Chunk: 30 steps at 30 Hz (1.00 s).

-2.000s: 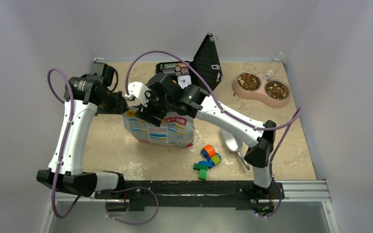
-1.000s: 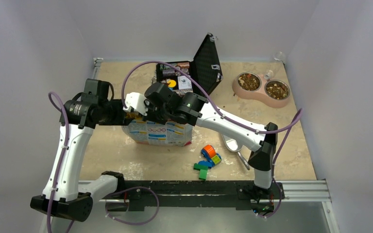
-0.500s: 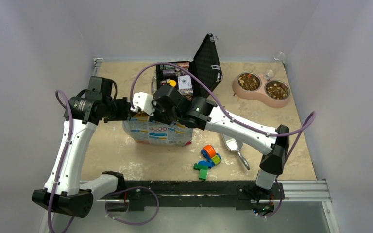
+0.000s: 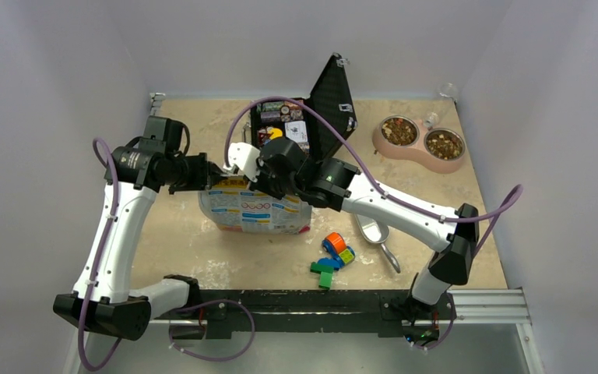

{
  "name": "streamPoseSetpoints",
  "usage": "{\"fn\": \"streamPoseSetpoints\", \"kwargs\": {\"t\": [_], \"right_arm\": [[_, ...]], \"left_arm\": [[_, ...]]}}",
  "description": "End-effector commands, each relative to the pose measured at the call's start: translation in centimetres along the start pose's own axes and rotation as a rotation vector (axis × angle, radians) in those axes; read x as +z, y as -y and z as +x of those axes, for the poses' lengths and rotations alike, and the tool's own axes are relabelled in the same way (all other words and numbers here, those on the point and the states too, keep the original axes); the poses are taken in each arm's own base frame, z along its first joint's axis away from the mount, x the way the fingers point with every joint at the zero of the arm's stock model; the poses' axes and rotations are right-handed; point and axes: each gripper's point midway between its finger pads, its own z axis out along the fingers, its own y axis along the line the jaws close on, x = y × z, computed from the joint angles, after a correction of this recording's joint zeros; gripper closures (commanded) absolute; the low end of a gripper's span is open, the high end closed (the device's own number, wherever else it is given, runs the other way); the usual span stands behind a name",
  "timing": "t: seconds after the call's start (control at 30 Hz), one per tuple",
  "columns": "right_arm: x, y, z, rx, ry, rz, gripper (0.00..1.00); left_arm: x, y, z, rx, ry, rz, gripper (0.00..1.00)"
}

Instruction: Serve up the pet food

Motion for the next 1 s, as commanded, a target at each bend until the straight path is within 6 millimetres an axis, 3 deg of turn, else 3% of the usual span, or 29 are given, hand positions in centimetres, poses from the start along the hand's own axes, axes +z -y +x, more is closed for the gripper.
{"fn": "streamPoseSetpoints", "kwargs": {"t": [0.0, 0.2, 0.27, 0.37, 0.43, 0.47, 0.5, 0.6, 0.7, 0.8, 0.9, 0.93, 0.97], "right_arm": [[-4.7, 7.4, 7.4, 0.019, -0.265, 0.256, 1.0], [-5.6, 7.4, 6.4, 0.037, -0.192, 0.251, 1.0], [-6.1, 8.4, 7.2, 0.069, -0.223, 0.285, 1.0], [-6.9, 9.9, 9.1, 0.105, -0.304, 0.339, 0.91], [-7.2, 10.2, 9.1, 0.077, -0.266, 0.35, 0.9], [-7.5, 10.2, 9.0, 0.073, -0.254, 0.352, 0.91], [-7.5, 10.2, 9.0, 0.073, -0.257, 0.347, 1.0], [-7.8, 9.5, 8.9, 0.094, -0.247, 0.307, 1.0], [-8.3, 10.1, 8.7, 0.126, -0.214, 0.342, 1.0], [-9.1, 11.0, 10.4, 0.172, -0.28, 0.378, 1.0], [-9.9, 11.6, 11.2, 0.154, -0.292, 0.423, 0.93], [-10.0, 11.5, 11.4, 0.149, -0.292, 0.421, 1.0], [-10.2, 11.4, 11.5, 0.146, -0.294, 0.415, 1.0]], "left_arm": [[-1.4, 1.6, -2.6, -0.034, 0.123, 0.089, 1.0], [-1.4, 1.8, -2.5, -0.036, 0.119, 0.091, 1.0], [-1.6, 1.8, -2.7, -0.032, 0.13, 0.094, 1.0], [-1.6, 1.7, -2.9, -0.035, 0.138, 0.091, 1.0], [-1.6, 1.6, -2.9, -0.036, 0.138, 0.087, 1.0], [-1.5, 1.6, -2.9, -0.036, 0.138, 0.085, 1.0], [-1.5, 1.6, -2.9, -0.035, 0.138, 0.084, 1.0], [-1.5, 1.8, -2.9, -0.036, 0.134, 0.091, 1.0], [-1.7, 1.8, -3.1, -0.032, 0.148, 0.093, 1.0], [-1.8, 1.6, -3.3, -0.031, 0.16, 0.089, 1.0], [-1.7, 1.5, -3.4, -0.033, 0.162, 0.084, 1.0], [-1.6, 1.4, -3.4, -0.033, 0.162, 0.081, 1.0], [-1.6, 1.4, -3.4, -0.034, 0.162, 0.082, 1.0]]}}
